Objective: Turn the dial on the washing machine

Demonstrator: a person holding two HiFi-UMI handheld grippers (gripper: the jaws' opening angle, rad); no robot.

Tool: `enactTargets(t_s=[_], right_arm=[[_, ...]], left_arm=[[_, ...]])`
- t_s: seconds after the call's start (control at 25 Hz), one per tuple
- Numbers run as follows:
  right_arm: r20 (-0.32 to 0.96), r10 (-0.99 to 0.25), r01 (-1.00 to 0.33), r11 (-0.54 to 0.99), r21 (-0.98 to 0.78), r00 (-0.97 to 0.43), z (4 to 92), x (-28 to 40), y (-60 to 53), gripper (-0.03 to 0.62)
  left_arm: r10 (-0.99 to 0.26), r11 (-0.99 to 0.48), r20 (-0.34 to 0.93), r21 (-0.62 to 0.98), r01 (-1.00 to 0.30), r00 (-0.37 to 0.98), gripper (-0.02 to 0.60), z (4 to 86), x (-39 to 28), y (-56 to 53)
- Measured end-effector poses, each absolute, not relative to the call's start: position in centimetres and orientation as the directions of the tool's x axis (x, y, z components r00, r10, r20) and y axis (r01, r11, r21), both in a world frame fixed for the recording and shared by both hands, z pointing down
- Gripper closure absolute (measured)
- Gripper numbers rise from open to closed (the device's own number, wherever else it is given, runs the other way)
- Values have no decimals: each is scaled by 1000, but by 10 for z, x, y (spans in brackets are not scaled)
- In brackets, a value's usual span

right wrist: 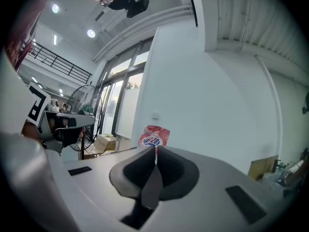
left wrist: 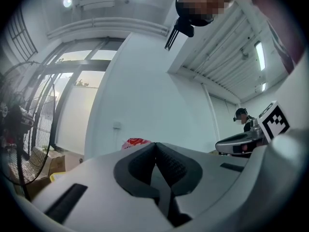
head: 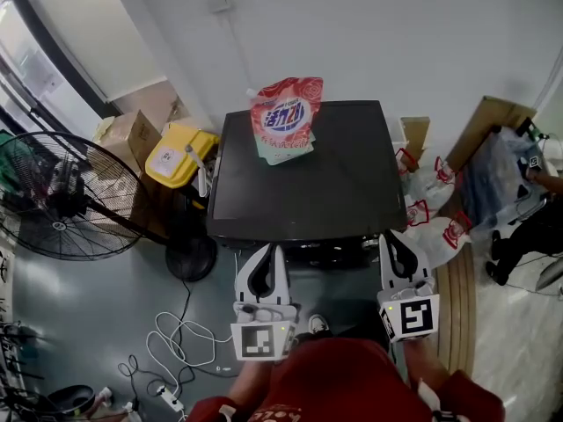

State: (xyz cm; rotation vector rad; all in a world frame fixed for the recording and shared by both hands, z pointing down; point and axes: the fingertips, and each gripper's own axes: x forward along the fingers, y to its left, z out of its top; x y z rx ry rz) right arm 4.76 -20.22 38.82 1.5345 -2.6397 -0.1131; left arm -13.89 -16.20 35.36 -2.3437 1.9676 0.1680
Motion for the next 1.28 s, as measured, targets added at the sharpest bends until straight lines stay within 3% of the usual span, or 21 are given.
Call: enactTargets(t_s=[0.08,1.28], right_arm=[[35,-869,-862,495,107,-494,388,47,-201,585],[35,-874,-871,485,81,-484,387,52,-197,586]], left_arm=[[-977,-174,-132,15,-985,171,572,354,-138,-161],[-979,-167,-116,7,-986,165,572,360,-141,-158]])
